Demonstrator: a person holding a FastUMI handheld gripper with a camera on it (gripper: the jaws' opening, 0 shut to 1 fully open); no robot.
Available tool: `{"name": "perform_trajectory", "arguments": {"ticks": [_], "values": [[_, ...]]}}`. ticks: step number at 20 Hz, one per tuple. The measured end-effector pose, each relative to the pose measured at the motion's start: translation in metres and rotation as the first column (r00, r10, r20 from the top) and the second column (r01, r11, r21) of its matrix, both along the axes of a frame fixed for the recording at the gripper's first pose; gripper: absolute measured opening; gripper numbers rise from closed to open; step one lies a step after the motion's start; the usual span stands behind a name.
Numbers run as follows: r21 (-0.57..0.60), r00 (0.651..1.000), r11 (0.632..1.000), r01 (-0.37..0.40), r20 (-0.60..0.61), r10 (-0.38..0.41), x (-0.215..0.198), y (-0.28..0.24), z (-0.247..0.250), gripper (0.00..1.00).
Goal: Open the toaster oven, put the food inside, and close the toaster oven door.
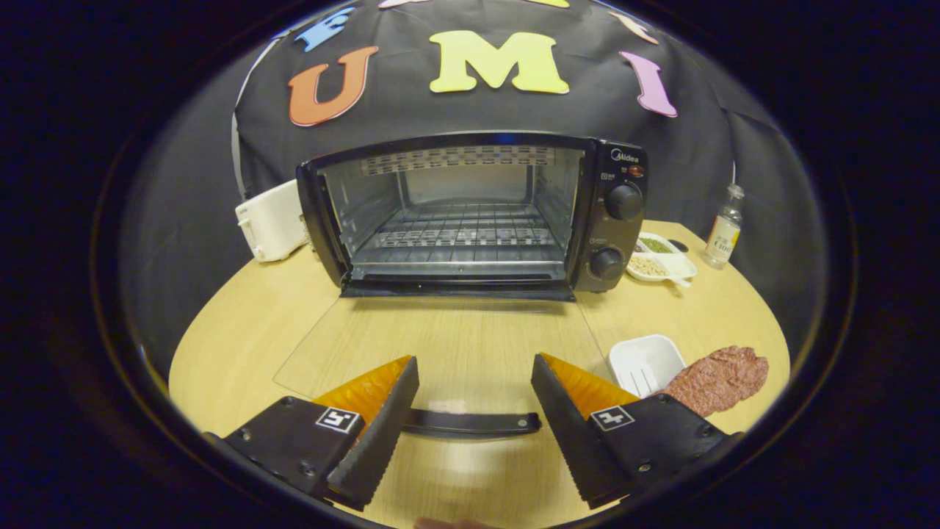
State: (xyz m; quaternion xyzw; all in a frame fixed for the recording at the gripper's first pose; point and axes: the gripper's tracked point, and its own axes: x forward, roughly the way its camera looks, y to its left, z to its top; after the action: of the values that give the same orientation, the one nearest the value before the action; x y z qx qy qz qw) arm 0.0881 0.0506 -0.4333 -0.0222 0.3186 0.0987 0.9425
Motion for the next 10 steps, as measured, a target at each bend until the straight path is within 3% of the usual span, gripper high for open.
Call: {"name": "perform_trajectory", "arguments": {"ticks": [10], "values": [[-0.045,0.997,0.998,-0.048,0.056,0.050,-0.027,-0.046,0.058,0.99]]}}
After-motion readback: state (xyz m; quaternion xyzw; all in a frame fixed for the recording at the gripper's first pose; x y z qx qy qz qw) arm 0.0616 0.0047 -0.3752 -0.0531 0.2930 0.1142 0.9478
